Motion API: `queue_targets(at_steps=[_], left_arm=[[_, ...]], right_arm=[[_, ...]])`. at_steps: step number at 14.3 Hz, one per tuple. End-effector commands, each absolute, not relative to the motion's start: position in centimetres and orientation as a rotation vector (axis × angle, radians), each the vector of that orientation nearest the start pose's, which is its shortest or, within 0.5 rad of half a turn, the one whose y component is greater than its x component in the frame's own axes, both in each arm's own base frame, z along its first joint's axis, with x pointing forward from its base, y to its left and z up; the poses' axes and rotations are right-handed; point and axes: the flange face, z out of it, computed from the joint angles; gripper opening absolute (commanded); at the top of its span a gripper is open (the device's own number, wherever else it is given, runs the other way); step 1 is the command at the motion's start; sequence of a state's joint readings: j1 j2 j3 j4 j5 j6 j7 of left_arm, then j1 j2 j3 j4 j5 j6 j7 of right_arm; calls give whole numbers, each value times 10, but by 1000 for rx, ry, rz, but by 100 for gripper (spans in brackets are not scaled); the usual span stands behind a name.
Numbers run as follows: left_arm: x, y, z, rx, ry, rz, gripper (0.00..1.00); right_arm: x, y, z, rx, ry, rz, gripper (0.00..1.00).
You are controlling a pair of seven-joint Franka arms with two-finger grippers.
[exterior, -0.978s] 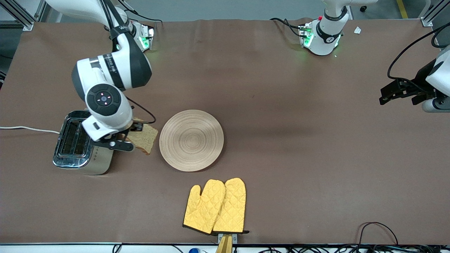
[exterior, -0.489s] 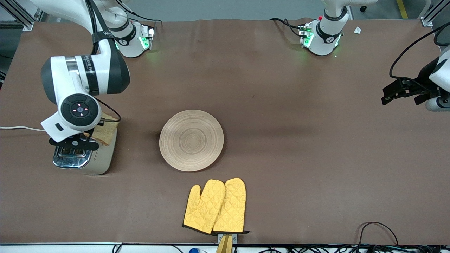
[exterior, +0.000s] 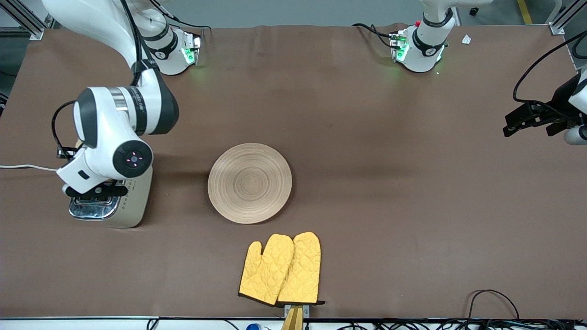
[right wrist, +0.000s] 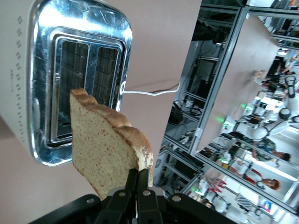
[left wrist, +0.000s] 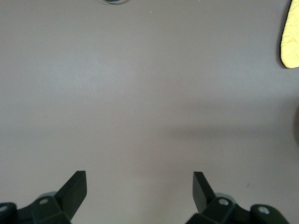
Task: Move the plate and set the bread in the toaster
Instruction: 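Lower the bread into the toaster slot with the right gripper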
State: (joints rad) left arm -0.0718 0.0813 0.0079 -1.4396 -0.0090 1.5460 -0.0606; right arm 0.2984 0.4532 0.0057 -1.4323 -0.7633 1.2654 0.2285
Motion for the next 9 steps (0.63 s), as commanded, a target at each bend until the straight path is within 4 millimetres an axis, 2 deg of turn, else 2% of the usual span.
queue_targets(at_steps=[1, 6, 9], left_arm=[[572, -40, 646, -3135, -5, -32, 100], [572, -40, 646, -3135, 14, -32, 100], [572, -41, 646, -3133, 16, -32, 100]], right_arm=[[629, 95, 433, 2162, 104, -451, 0], [652, 98, 420, 2169, 86, -439, 0], [660, 85, 407, 2172, 75, -449, 0]])
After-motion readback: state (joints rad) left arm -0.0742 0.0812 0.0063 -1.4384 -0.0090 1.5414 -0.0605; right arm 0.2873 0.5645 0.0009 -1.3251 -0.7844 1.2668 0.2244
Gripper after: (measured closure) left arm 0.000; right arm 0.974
